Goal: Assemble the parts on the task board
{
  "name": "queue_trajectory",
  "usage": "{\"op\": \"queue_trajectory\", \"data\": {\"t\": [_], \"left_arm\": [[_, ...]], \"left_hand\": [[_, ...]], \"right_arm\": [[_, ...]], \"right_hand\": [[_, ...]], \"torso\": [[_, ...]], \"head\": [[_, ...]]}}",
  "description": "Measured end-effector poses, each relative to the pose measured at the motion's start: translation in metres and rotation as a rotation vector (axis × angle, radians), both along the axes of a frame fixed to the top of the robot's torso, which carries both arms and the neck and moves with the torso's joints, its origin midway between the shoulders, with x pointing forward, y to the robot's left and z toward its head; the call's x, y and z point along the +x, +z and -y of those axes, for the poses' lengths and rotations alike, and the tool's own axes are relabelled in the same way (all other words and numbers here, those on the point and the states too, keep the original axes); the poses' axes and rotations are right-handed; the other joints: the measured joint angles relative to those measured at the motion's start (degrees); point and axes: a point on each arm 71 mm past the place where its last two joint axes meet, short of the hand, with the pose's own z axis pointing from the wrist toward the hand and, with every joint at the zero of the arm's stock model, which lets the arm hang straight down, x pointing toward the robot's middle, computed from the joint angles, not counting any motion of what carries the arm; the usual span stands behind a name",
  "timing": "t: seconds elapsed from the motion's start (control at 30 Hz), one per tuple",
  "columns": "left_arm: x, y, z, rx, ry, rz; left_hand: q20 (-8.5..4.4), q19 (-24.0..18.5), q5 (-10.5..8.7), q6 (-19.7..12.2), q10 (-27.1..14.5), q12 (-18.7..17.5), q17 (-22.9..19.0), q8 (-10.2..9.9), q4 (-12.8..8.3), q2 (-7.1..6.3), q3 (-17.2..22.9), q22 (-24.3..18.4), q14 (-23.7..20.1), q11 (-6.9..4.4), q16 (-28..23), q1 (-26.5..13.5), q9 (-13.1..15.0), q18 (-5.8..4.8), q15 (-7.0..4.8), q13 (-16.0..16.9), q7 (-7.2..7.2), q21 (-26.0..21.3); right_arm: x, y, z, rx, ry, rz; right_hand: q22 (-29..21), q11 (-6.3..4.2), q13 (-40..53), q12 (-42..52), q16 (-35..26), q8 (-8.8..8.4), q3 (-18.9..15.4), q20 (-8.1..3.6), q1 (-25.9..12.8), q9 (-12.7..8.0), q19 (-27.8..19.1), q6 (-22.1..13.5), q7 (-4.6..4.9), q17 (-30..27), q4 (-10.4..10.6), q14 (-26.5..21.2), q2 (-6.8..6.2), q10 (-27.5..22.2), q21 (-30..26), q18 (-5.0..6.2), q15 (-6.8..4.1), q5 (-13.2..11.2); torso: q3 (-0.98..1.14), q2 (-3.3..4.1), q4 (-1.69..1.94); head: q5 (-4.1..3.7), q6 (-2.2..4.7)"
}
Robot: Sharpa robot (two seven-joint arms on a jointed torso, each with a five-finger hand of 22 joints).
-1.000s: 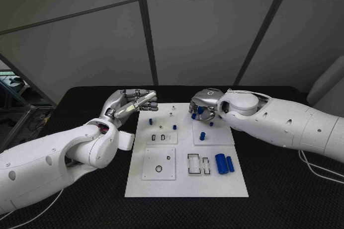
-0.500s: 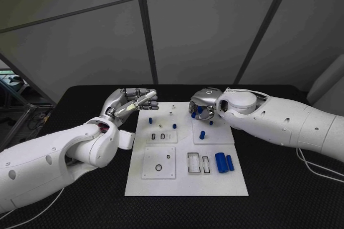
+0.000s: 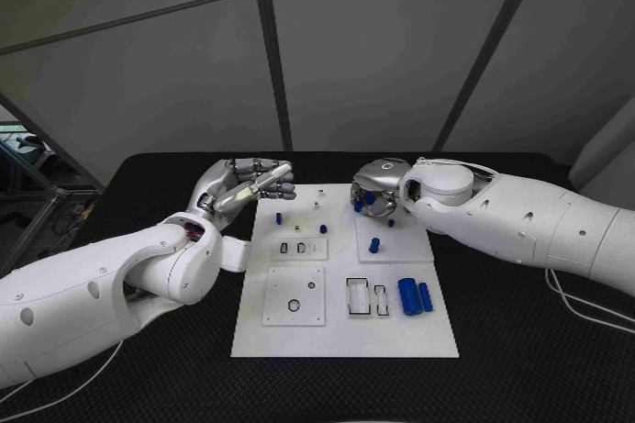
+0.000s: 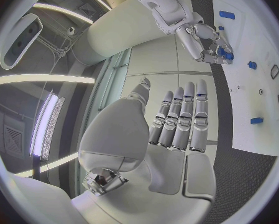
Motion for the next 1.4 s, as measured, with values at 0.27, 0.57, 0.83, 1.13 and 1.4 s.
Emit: {"op": "queue_trajectory", "data": {"t": [0.27,0.57,0.83,1.13,1.4], "left_arm": [[0.0,0.0,0.0,0.0,0.0,0.0],[0.001,-0.001,-0.003,0.003,0.003,-0.001],[0.002,-0.002,-0.004,0.003,0.003,-0.002],[0.003,-0.002,-0.003,0.002,-0.001,-0.002],[0.003,-0.001,-0.002,0.001,-0.003,-0.001]], "left_hand": [[0.0,0.0,0.0,0.0,0.0,0.0,0.01,0.0,0.0,0.24,0.0,-0.01,0.0,0.0,0.0,-0.24,-0.05,0.0,0.0,0.0,0.0,0.0],[0.2,-0.21,0.0,0.0,0.0,-0.28,0.05,-0.26,0.16,0.24,-0.16,-0.04,0.0,0.0,0.0,-0.24,-0.1,0.0,0.0,0.0,0.0,-0.23],[0.2,-0.2,0.0,0.0,0.0,-0.28,0.11,-0.26,0.16,0.23,-0.16,-0.04,0.0,0.0,0.0,-0.23,-0.1,0.0,0.0,0.01,0.0,-0.23],[0.2,-0.21,0.0,0.0,0.0,-0.28,0.1,-0.26,0.16,0.23,-0.15,-0.09,0.0,0.0,0.0,-0.23,-0.1,0.0,0.0,0.01,0.0,-0.23],[0.2,-0.2,0.0,0.0,0.0,-0.28,0.1,-0.25,0.16,0.23,-0.15,-0.09,0.0,0.0,0.0,-0.23,-0.09,0.0,0.0,-0.01,0.0,-0.23]], "right_arm": [[-0.001,0.001,0.007,0.019,-0.003,0.005],[0.0,0.005,0.008,0.13,-0.015,0.009],[0.008,0.01,0.001,0.229,-0.043,0.042],[0.016,0.013,-0.016,0.279,-0.06,0.075],[0.021,0.014,-0.03,0.295,-0.071,0.086]], "right_hand": [[2.13,0.01,0.05,-0.01,0.66,0.51,0.87,-0.01,0.61,0.33,0.82,1.29,0.03,0.36,0.01,0.15,0.72,1.22,1.34,0.0,-0.15,-0.33],[2.79,0.01,-0.06,-0.47,1.01,0.5,1.04,0.2,0.61,0.29,1.02,1.53,0.27,0.65,0.18,0.15,0.71,1.22,2.03,0.0,-0.15,-0.65],[3.19,0.32,-0.06,-0.47,1.33,0.36,1.27,0.2,0.61,0.13,1.02,1.82,0.56,0.8,0.4,-0.07,0.7,1.53,2.44,0.0,0.07,-0.67],[3.31,0.32,-0.06,-0.47,1.55,0.18,1.27,0.2,0.6,0.27,1.02,1.81,0.56,0.85,0.41,-0.07,0.7,1.53,2.44,0.0,0.07,-0.67],[3.41,0.32,-0.05,-0.47,1.55,0.04,1.26,0.4,0.6,0.27,1.22,1.8,0.57,0.94,0.4,-0.06,0.69,1.53,2.44,-0.01,0.07,-0.67]], "torso": [[0.0,0.03,0.02],[-0.05,-0.09,-0.04],[-0.07,-0.03,0.05],[-0.1,0.09,0.13],[-0.13,0.13,0.19]], "head": [[0.08,-0.16],[0.09,0.49],[0.0,1.1],[0.35,1.52],[0.71,1.59]]}}
